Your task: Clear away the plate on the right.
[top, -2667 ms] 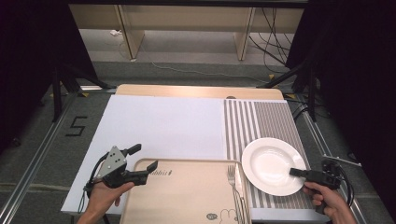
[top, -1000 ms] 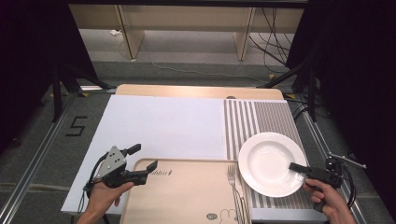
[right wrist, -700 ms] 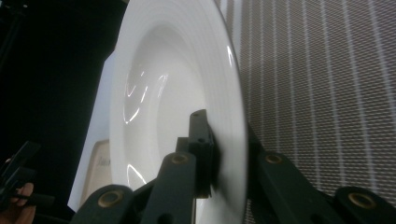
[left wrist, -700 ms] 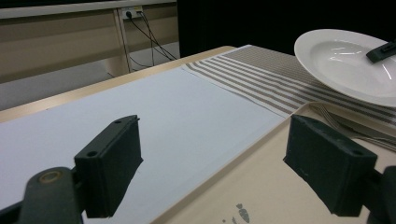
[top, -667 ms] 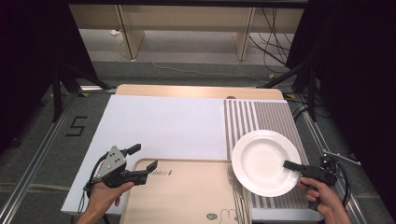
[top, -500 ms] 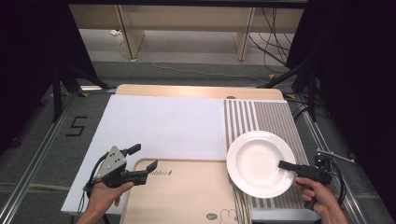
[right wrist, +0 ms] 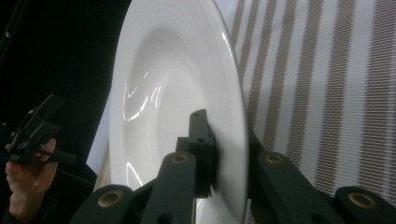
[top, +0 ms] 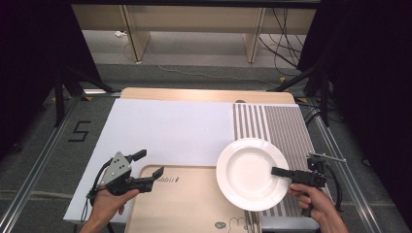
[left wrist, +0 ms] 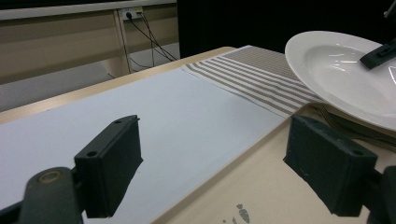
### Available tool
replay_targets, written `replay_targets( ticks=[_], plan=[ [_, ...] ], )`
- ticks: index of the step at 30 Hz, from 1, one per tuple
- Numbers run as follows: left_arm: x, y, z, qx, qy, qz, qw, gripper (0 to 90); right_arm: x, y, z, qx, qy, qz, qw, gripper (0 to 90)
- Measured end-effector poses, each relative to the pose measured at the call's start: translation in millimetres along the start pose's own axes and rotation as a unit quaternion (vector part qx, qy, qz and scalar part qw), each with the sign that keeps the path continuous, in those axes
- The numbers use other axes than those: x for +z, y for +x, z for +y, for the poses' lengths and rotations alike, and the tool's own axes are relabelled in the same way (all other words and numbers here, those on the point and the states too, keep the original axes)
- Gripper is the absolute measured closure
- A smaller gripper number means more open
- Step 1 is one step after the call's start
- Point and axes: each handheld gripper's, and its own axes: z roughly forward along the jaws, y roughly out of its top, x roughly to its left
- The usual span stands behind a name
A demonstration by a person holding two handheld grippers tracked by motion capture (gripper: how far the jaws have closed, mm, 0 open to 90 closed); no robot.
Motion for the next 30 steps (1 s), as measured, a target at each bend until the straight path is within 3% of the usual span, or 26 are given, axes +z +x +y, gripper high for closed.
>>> replay_targets(
  ticks=[16,30],
  plan=[
    [-0.6,0.1,0.3,0.001,-0.002,0.000,1.0000,17.7,45.1,37.2,-10.8,-0.038,0.054,0.023,0.9976,82.9],
    [-0.9,0.0,0.5,0.000,-0.003,0.000,1.0000,17.6,83.7,60.3,-24.4,-0.067,0.108,0.037,0.9912,82.8]
  ],
)
